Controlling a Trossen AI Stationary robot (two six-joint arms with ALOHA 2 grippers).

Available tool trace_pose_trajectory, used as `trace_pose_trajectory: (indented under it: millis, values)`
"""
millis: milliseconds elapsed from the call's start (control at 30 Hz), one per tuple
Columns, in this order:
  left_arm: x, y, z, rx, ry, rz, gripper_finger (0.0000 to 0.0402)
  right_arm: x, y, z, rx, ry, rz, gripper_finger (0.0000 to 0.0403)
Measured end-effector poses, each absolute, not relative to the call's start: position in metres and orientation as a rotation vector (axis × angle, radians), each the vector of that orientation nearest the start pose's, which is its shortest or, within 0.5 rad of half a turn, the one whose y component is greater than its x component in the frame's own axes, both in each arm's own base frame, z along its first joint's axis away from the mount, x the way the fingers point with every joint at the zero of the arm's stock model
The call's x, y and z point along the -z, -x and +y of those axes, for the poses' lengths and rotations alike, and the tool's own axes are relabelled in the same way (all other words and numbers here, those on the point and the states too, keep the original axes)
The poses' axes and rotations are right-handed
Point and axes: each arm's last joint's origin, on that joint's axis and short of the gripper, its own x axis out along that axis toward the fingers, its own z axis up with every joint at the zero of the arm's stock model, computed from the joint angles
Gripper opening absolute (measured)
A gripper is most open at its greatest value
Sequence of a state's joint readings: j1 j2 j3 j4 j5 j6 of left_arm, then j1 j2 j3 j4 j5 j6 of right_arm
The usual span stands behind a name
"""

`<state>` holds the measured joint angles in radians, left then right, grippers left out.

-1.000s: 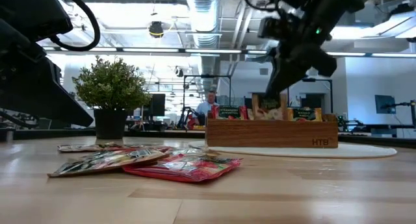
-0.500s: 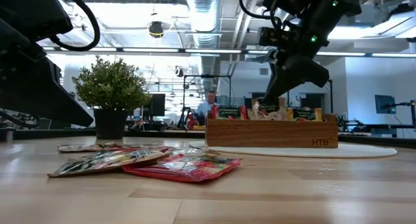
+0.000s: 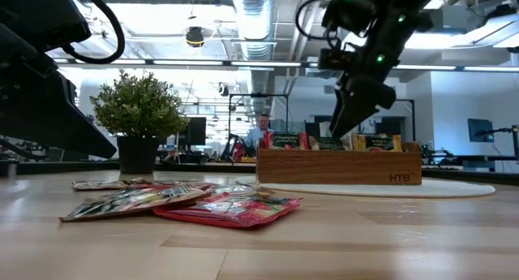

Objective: Pick & Place Tea
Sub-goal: Adjust the brown tea bags in the wooden organizer

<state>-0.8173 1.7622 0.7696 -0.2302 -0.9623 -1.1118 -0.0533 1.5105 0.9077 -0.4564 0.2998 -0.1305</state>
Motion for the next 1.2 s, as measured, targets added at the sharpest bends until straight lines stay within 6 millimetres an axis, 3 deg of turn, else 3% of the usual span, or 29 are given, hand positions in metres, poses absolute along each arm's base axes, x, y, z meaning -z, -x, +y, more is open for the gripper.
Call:
trace_pose_trajectory:
  millis: [100, 267, 400, 567, 800, 1067, 1200]
  values:
    - [-0.111, -0.211, -0.19, -0.493, 0.107, 0.565, 0.0, -0.194, -0.284, -0.04, 0.215, 0.166, 1.082, 0.0282]
    - [-0.111, -0.211, -0.19, -0.494, 0.107, 0.565, 0.0, -0.193, -0.281, -0.057, 0.11, 0.02, 1.073, 0.0283]
    - [-0.111, -0.211, -0.19, -0.493, 0.107, 0.564, 0.0, -0.193, -0.281, -0.055, 0.048, -0.012, 1.063, 0.0273]
    - [-0.111, -0.211, -0.19, -0.493, 0.107, 0.565, 0.0, -0.193, -0.284, -0.038, -0.06, 0.047, 1.057, 0.0251]
    - [-0.111, -0.211, -0.19, -0.493, 0.107, 0.565, 0.0, -0.193, -0.286, -0.022, -0.087, 0.146, 1.062, 0.0184]
    - [-0.111, -0.211, -0.19, -0.493, 0.107, 0.565, 0.0, -0.193, -0.286, -0.021, -0.083, 0.224, 1.07, 0.0022]
    - [-0.111, -0.211, -0.19, -0.493, 0.107, 0.564, 0.0, -0.193, -0.286, -0.02, -0.001, 0.298, 1.081, 0.0014]
